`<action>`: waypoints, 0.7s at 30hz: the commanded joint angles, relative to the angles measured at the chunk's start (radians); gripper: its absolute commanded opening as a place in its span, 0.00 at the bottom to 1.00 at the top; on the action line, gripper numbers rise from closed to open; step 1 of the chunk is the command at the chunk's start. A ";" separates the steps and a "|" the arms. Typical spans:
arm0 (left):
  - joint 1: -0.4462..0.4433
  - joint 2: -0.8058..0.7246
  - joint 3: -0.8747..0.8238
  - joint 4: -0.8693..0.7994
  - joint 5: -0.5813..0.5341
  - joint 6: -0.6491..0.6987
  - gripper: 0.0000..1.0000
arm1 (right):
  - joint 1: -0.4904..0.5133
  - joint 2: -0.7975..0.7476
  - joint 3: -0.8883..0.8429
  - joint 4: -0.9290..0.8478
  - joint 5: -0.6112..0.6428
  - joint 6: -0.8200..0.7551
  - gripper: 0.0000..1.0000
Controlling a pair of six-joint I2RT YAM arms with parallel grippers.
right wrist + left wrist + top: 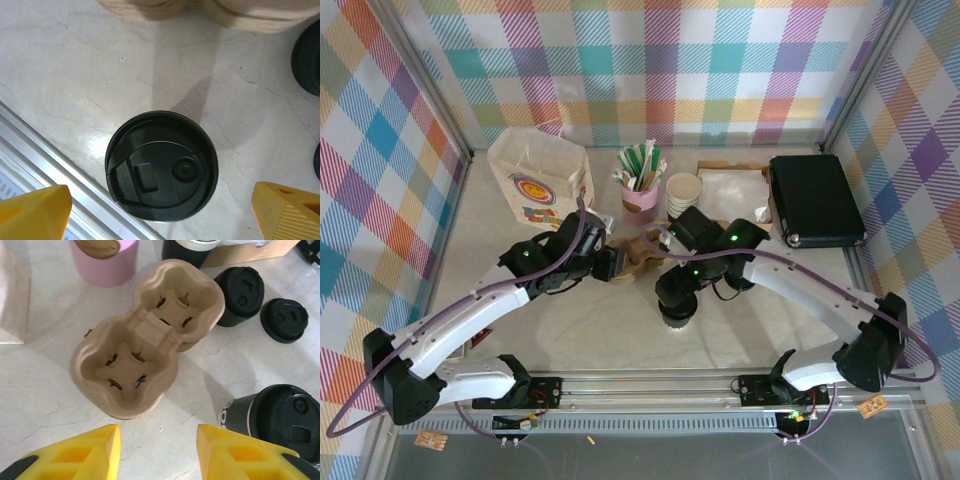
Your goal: Pack the takeout coffee
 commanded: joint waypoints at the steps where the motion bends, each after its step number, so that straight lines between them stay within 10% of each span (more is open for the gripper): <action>1: 0.007 -0.041 -0.022 -0.019 -0.066 -0.017 0.45 | 0.026 0.026 0.002 -0.014 0.033 -0.050 0.92; 21: 0.014 -0.061 -0.040 -0.033 -0.072 -0.009 0.46 | 0.098 0.109 -0.054 -0.024 0.092 -0.045 0.87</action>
